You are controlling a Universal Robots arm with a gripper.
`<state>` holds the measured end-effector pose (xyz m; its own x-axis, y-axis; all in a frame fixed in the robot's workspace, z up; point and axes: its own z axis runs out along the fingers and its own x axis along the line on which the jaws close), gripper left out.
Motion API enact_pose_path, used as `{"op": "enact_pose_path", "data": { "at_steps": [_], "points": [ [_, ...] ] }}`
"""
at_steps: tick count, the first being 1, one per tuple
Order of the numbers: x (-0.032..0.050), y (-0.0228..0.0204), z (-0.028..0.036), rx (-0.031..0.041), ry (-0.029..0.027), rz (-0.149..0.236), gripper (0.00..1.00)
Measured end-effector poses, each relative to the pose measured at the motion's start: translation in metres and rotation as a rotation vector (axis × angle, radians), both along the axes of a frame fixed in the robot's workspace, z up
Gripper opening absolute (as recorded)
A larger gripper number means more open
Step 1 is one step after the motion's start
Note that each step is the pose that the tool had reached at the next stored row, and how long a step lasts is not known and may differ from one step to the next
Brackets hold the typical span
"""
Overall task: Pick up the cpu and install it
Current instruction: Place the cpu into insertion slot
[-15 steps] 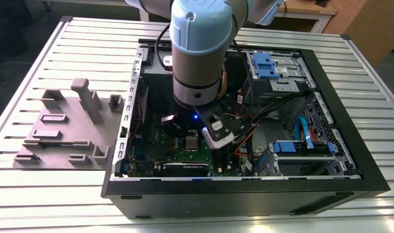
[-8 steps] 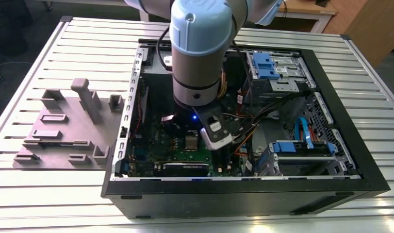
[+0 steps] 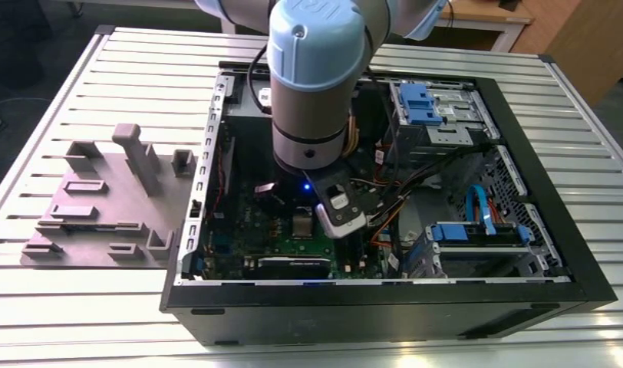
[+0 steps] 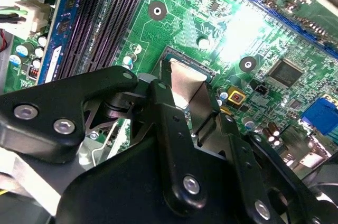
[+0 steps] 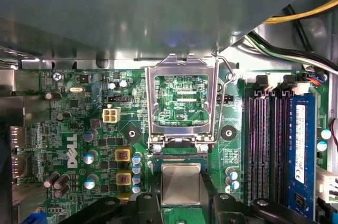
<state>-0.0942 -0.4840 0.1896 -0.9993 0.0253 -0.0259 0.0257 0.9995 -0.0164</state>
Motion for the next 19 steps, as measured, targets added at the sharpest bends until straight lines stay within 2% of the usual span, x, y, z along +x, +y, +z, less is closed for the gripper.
{"op": "enact_pose_path", "data": {
  "at_steps": [9,11,12,19],
  "points": [
    [-0.0003,0.0002,-0.0021,0.0008,-0.0002,0.000,0.39],
    [-0.0002,0.0002,-0.0023,0.0011,-0.0006,0.000,0.40],
    [-0.0003,0.0002,-0.0023,0.0011,-0.0003,0.000,0.45],
    [-0.0002,0.0002,-0.0018,0.0014,-0.0006,0.000,0.45]
  ]
}}
